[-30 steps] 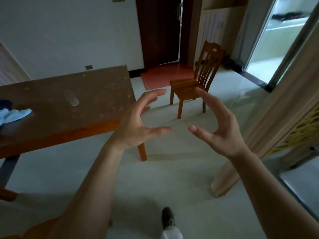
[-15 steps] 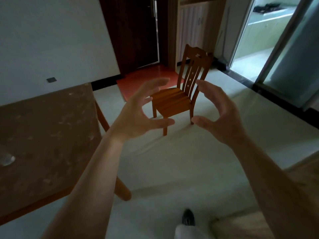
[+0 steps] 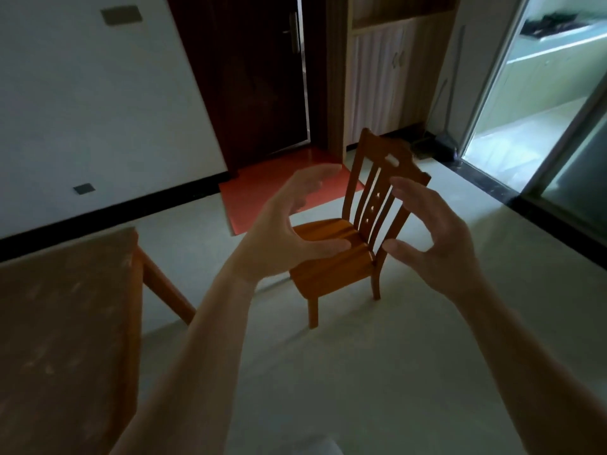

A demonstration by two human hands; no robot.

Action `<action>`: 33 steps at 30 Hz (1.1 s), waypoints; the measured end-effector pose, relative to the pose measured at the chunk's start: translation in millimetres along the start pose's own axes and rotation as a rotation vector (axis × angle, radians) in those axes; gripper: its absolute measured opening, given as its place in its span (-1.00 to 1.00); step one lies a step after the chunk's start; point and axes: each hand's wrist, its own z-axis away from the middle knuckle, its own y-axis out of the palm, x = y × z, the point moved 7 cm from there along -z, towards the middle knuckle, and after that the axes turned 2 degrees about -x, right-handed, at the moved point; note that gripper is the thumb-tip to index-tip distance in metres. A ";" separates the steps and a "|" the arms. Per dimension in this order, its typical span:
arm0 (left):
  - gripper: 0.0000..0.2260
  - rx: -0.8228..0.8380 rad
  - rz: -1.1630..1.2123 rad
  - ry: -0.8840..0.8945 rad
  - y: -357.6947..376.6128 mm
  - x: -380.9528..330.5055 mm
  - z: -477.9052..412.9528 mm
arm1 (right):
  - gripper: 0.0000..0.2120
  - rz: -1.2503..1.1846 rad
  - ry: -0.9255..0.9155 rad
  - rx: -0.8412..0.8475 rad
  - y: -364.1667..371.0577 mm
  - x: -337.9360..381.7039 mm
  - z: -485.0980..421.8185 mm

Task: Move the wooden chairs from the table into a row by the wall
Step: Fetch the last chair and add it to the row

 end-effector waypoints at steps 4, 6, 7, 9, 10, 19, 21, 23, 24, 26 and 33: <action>-0.22 0.031 0.018 0.066 35.3 47.5 -104.5 | -0.18 0.005 0.031 -0.005 -12.5 -80.0 -67.4; -0.25 0.026 0.061 0.106 56.7 72.1 -150.8 | -0.22 -0.002 0.045 -0.013 -19.1 -116.4 -94.8; -0.27 0.029 0.108 0.112 70.0 86.2 -179.4 | -0.24 -0.010 0.063 -0.033 -25.9 -138.0 -110.9; -0.32 0.033 0.173 0.120 93.3 105.3 -224.2 | -0.27 -0.011 0.087 -0.047 -36.2 -166.5 -135.0; -0.34 0.046 0.195 0.116 107.9 112.9 -248.3 | -0.27 0.011 0.112 -0.037 -42.0 -184.1 -145.0; -0.36 0.157 0.263 0.070 228.2 151.1 -441.5 | -0.23 0.079 0.291 -0.138 -126.6 -327.4 -224.0; -0.36 0.141 0.270 0.058 247.7 162.3 -472.0 | -0.24 0.061 0.310 -0.127 -135.3 -363.1 -241.0; -0.36 0.112 0.278 0.038 268.9 176.6 -501.7 | -0.22 0.033 0.300 -0.106 -146.2 -400.7 -262.6; -0.36 0.093 0.270 0.029 278.8 183.2 -515.4 | -0.21 0.014 0.290 -0.090 -151.3 -418.9 -274.6; -0.36 0.044 0.232 0.016 296.7 196.1 -543.0 | -0.20 -0.038 0.250 -0.049 -161.6 -456.5 -302.0; -0.36 -0.169 0.106 -0.157 304.4 232.0 -602.2 | -0.20 -0.173 0.116 0.195 -185.1 -556.6 -396.9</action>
